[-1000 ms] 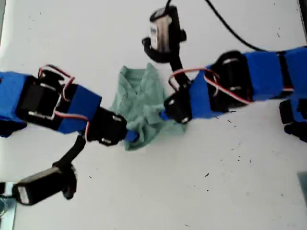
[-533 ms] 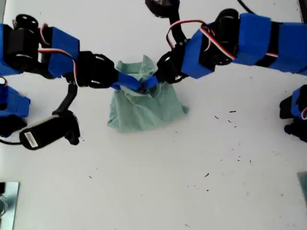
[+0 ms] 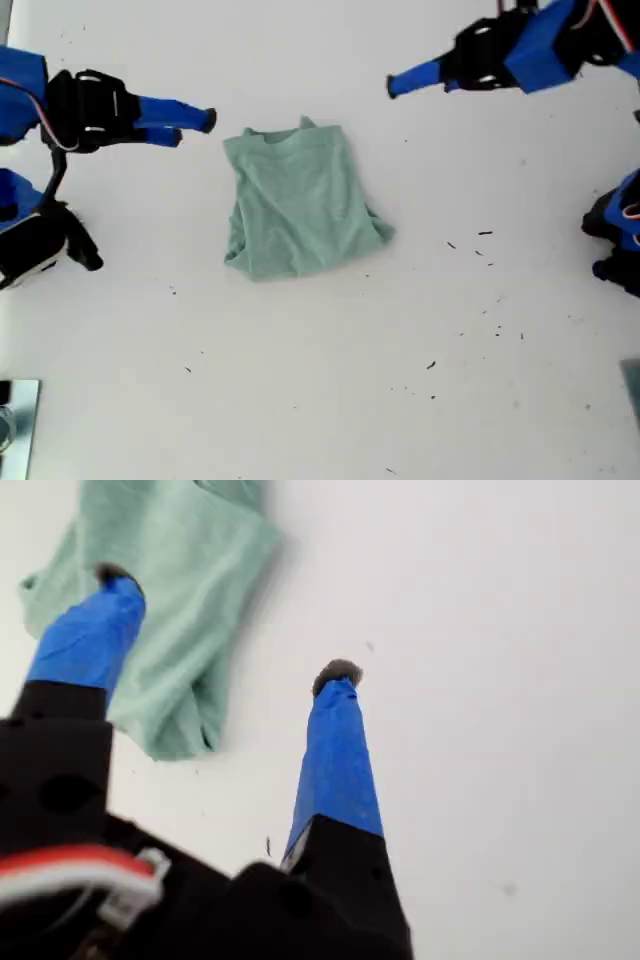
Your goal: Fold t shirt
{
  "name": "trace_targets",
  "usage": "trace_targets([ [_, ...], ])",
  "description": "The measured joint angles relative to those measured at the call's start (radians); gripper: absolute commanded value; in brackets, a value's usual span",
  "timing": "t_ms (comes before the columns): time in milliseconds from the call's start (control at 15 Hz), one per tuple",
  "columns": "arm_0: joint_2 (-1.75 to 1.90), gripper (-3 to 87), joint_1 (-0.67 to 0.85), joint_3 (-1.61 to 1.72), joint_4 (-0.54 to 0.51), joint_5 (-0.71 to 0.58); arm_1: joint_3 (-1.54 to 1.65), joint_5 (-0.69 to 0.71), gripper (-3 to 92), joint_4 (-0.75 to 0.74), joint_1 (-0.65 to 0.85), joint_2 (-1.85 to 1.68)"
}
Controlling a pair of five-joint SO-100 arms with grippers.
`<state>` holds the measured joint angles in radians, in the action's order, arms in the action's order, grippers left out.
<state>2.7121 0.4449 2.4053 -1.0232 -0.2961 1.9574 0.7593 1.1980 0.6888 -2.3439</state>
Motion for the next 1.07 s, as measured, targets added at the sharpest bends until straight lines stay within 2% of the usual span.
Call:
trace_targets([
  [67,0.1,14.9,-0.018,0.11,0.028,0.035,0.155,-0.028,21.9,0.0,-0.005,-0.156],
  [133,0.212,4.3,-0.08,0.23,0.066,0.08,0.319,-0.055,16.4,0.0,-0.02,-0.318],
  [200,0.344,-0.1,-0.15,0.373,0.103,0.124,0.491,-0.087,13.7,0.0,-0.023,-0.483],
  [333,0.715,2.8,-0.245,0.653,0.077,0.249,0.821,-0.164,10.7,0.038,-0.091,-0.857],
  [467,0.854,8.5,-0.301,0.758,0.055,0.296,1.037,-0.252,10.0,0.144,-0.121,-1.108],
  [533,0.867,11.3,-0.288,0.802,0.041,0.299,1.078,-0.285,9.8,0.144,-0.15,-1.121],
  [600,0.877,11.5,-0.285,0.818,0.002,0.272,1.078,-0.39,10.9,0.167,-0.143,-1.143],
  [667,0.884,11.5,-0.258,0.824,-0.003,0.196,1.081,-0.477,10.6,0.173,-0.135,-1.146],
  [733,0.884,11.5,-0.239,0.824,-0.003,0.164,1.081,-0.448,10.9,0.173,-0.135,-1.157],
  [867,0.884,11.5,-0.215,0.824,-0.003,0.156,1.083,-0.126,9.4,0.173,-0.14,-1.152],
  [933,0.884,11.5,-0.21,0.824,-0.003,0.156,1.085,-0.015,9.4,0.175,-0.144,-1.154],
  [1067,0.884,11.5,-0.209,0.827,-0.003,0.153,1.085,0.018,9.4,0.175,-0.144,-1.157],
])
